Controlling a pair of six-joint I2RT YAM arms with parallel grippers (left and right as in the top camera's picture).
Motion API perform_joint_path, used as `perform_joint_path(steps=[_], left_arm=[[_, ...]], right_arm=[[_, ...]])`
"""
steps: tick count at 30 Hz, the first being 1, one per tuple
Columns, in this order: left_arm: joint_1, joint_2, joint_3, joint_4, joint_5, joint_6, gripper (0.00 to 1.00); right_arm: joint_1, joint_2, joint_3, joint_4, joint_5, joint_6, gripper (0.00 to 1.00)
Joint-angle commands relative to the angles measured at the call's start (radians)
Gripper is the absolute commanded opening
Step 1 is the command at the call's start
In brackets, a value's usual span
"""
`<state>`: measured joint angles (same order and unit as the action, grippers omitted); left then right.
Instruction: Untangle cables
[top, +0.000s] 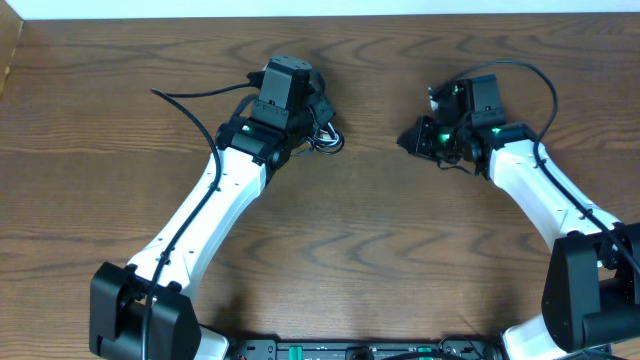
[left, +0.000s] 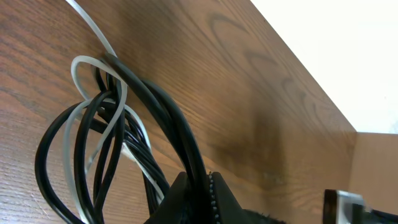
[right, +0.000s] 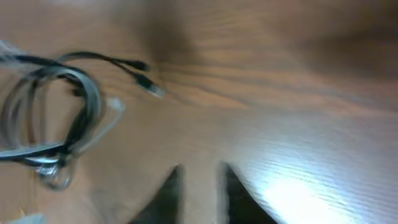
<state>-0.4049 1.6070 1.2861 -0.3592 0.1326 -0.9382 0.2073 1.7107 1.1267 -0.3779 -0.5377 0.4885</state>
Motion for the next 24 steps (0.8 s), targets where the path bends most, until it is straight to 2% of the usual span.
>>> perform_joint_path(steps=[1,5,9,13,24], left_arm=[[0.000,-0.017,-0.006,0.005,0.006,-0.081,0.08],[0.000,-0.012,-0.006,0.005,-0.003,-0.301,0.07],[0.000,-0.010,-0.006,0.005,-0.038,-0.426,0.08],[0.000,-0.010,-0.006,0.005,-0.048,-0.437,0.08],[0.000,-0.010,-0.006,0.005,-0.048,-0.436,0.07]], right_arm=[[0.028,0.010,0.010,0.057,-0.151,0.010,0.41],[0.075,0.010,0.010,0.092,-0.143,0.147,0.41],[0.118,0.010,0.010,0.122,-0.142,0.222,0.41],[0.156,0.010,0.010,0.157,-0.095,0.272,0.41],[0.208,0.010,0.010,0.167,-0.026,0.301,0.22]])
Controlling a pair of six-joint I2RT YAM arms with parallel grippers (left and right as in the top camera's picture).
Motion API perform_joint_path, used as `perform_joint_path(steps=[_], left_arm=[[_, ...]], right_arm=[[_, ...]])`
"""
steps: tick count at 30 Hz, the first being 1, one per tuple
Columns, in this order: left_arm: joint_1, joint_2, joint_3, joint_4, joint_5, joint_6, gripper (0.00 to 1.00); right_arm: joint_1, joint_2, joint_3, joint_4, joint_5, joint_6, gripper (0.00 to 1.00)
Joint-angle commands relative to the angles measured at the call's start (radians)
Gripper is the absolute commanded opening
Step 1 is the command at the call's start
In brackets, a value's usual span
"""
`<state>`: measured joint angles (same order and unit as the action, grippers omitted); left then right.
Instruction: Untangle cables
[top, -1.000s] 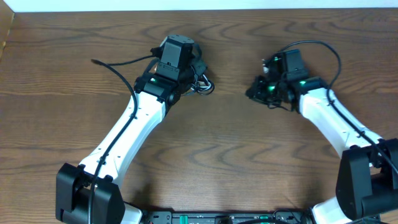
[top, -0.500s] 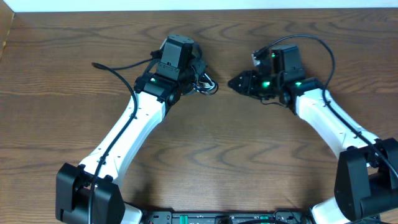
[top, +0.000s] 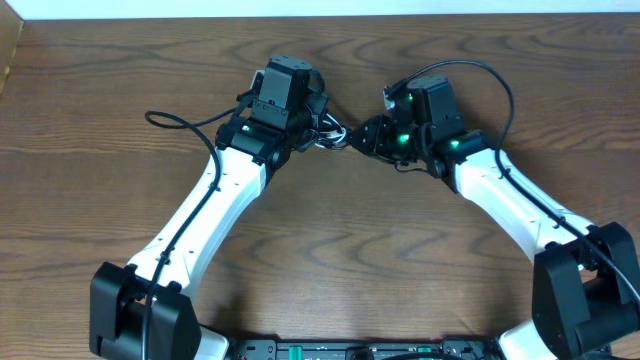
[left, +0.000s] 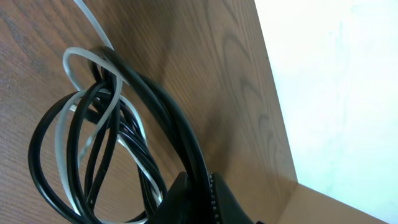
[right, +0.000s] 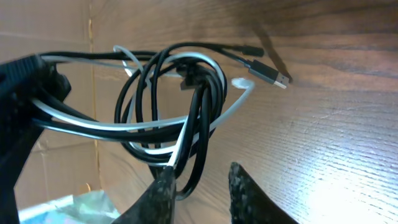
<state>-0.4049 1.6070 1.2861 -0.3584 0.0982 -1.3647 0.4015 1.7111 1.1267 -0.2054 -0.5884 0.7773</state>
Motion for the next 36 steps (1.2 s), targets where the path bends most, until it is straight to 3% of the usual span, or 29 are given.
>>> perform_joint_path(steps=[1,10,19,27,30,33,36], left_arm=[[0.000,-0.010,-0.006,0.004,-0.013,-0.010,0.07],[0.000,-0.010,-0.006,0.004,-0.013,-0.010,0.08],[-0.001,-0.010,-0.006,0.003,-0.013,-0.010,0.08],[-0.001,-0.010,-0.006,0.000,-0.013,-0.010,0.08],[-0.001,-0.010,-0.006,0.000,-0.013,-0.010,0.08],[0.000,-0.010,-0.006,0.000,-0.014,-0.009,0.08],[0.000,-0.010,-0.006,-0.005,-0.024,0.024,0.07]], right_arm=[[0.019,0.010,0.010,-0.012,0.039,0.013,0.23],[0.037,0.069,0.010,-0.015,0.058,0.021,0.26],[0.039,0.161,0.010,0.137,0.067,0.037,0.32],[0.037,0.180,0.010,0.207,0.252,-0.019,0.32],[0.038,0.180,0.010,0.224,0.301,-0.069,0.24],[0.038,0.180,0.010,0.248,0.301,-0.111,0.01],[0.024,0.174,0.010,0.235,0.267,-0.136,0.01]])
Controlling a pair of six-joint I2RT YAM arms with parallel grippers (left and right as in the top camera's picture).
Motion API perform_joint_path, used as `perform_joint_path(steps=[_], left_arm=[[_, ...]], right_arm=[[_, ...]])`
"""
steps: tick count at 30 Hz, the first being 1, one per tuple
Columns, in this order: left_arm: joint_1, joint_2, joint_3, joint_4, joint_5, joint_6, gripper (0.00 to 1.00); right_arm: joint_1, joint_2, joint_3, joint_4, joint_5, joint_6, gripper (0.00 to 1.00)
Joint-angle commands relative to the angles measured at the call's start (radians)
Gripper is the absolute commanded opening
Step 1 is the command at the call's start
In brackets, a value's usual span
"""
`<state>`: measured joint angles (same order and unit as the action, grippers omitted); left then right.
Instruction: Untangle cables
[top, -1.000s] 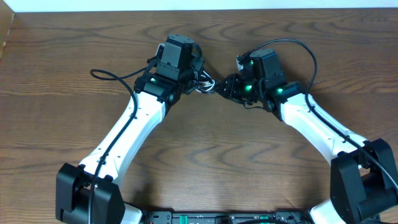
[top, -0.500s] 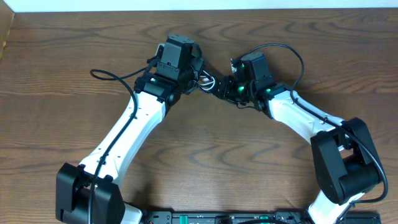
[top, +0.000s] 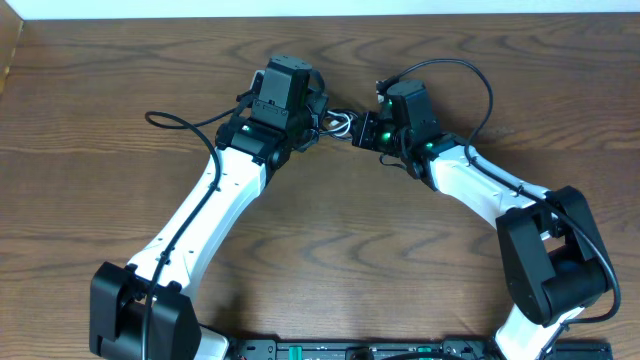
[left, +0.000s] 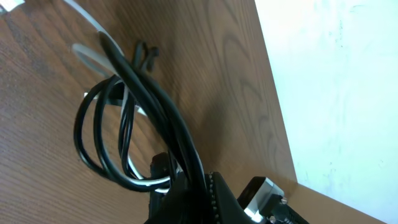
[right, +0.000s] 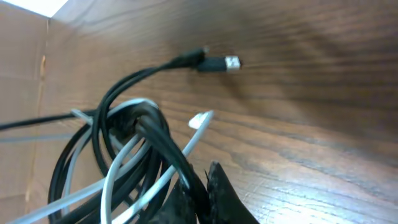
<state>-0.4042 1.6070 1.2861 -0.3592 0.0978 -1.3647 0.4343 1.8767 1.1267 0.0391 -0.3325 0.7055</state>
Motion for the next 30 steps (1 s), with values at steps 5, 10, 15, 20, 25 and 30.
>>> perform_joint_path(steps=[5,10,15,20,25,30], left_arm=[[-0.001,-0.010,-0.006,-0.053,-0.131,0.162,0.08],[0.000,-0.010,-0.006,-0.051,-0.174,0.591,0.08],[0.000,-0.010,-0.006,-0.054,-0.174,0.787,0.08],[0.000,-0.008,-0.006,-0.055,-0.174,0.871,0.08],[-0.001,-0.008,-0.006,-0.071,-0.161,0.888,0.15],[-0.001,-0.008,-0.006,-0.105,-0.080,0.954,0.23]], right_arm=[[-0.082,-0.071,0.012,-0.129,-0.069,-0.132,0.01],[-0.213,-0.220,0.040,-0.348,-0.119,-0.237,0.01],[-0.323,-0.340,0.084,-0.505,-0.215,-0.357,0.01],[-0.400,-0.378,0.098,-0.628,-0.315,-0.372,0.01],[-0.393,-0.360,0.098,-0.724,-0.317,-0.413,0.01],[-0.368,-0.338,0.098,-0.808,-0.263,-0.415,0.01]])
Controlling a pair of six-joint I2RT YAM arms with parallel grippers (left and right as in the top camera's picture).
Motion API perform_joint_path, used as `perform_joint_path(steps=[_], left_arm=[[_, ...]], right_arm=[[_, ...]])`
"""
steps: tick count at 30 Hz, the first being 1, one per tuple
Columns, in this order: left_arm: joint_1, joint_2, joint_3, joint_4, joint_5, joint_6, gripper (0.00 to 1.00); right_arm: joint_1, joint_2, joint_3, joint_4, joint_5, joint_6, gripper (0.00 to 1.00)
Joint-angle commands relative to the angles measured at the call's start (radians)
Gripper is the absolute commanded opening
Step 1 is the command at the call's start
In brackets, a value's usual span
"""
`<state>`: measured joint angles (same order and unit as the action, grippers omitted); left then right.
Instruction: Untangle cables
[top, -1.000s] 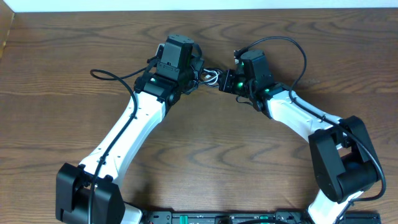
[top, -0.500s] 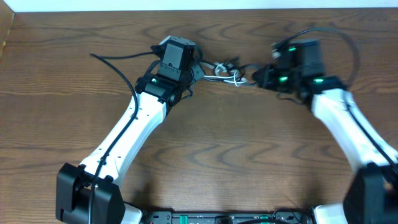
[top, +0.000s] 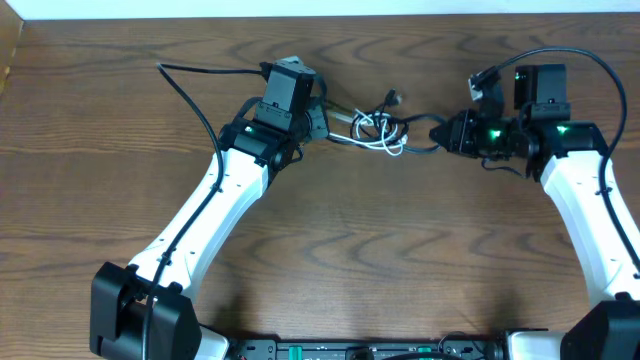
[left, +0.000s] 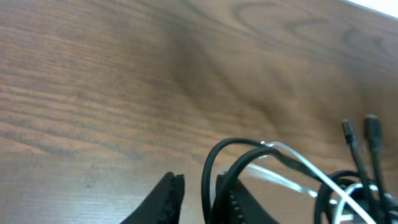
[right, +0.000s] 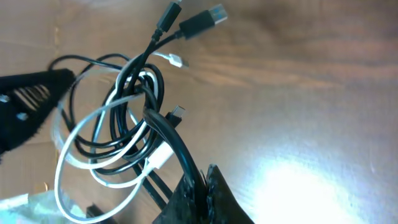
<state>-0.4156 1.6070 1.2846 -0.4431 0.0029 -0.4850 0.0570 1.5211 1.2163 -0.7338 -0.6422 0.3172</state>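
The tangle (top: 380, 131) of black and white cables lies stretched between the two grippers at the table's back centre. In the right wrist view its loops (right: 115, 134) hang together, with a USB plug (right: 202, 18) sticking out at the top. My right gripper (top: 447, 135) (right: 204, 186) is shut on a thick black cable of the tangle. My left gripper (top: 322, 122) (left: 199, 196) stands open at the tangle's left end. A black cable loop (left: 239, 149) passes between its fingers, close to the right one.
The brown wooden table (top: 400, 250) carries everything. The left arm's own black lead (top: 195, 85) arcs over the table at the back left. A cardboard wall (top: 8, 50) borders the far left corner. The table's back edge (top: 420, 14) runs just behind the tangle.
My right gripper, still shut on the black cable, is now well to the right. The tangle is drawn out between the arms. My left gripper's fingers, then shut on the bundle, stand apart.
First my left gripper held the coiled bundle while the right one was open and off to the right. Then the right gripper was open beside the bundle, then shut on a black cable in it. Now the arms are apart and the bundle is looser and spread.
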Motion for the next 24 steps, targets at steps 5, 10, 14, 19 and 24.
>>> perform_joint_path(steps=[5,10,14,19,24], left_arm=[[0.010,-0.008,-0.005,-0.126,0.017,0.074,0.23],[-0.021,-0.008,-0.005,-0.205,0.251,0.289,0.27],[-0.088,-0.008,-0.005,-0.249,0.304,0.383,0.40],[-0.175,-0.008,-0.005,-0.285,0.303,0.496,0.52],[-0.238,-0.004,-0.005,-0.255,0.300,0.576,0.56]], right_arm=[[0.036,0.026,0.008,-0.139,0.171,-0.036,0.01],[0.081,0.026,0.008,-0.212,0.172,-0.110,0.01],[0.114,0.026,0.008,-0.256,0.161,-0.163,0.02],[0.124,0.026,0.008,-0.283,0.137,-0.178,0.02],[0.122,0.026,0.008,-0.255,0.093,-0.185,0.02]])
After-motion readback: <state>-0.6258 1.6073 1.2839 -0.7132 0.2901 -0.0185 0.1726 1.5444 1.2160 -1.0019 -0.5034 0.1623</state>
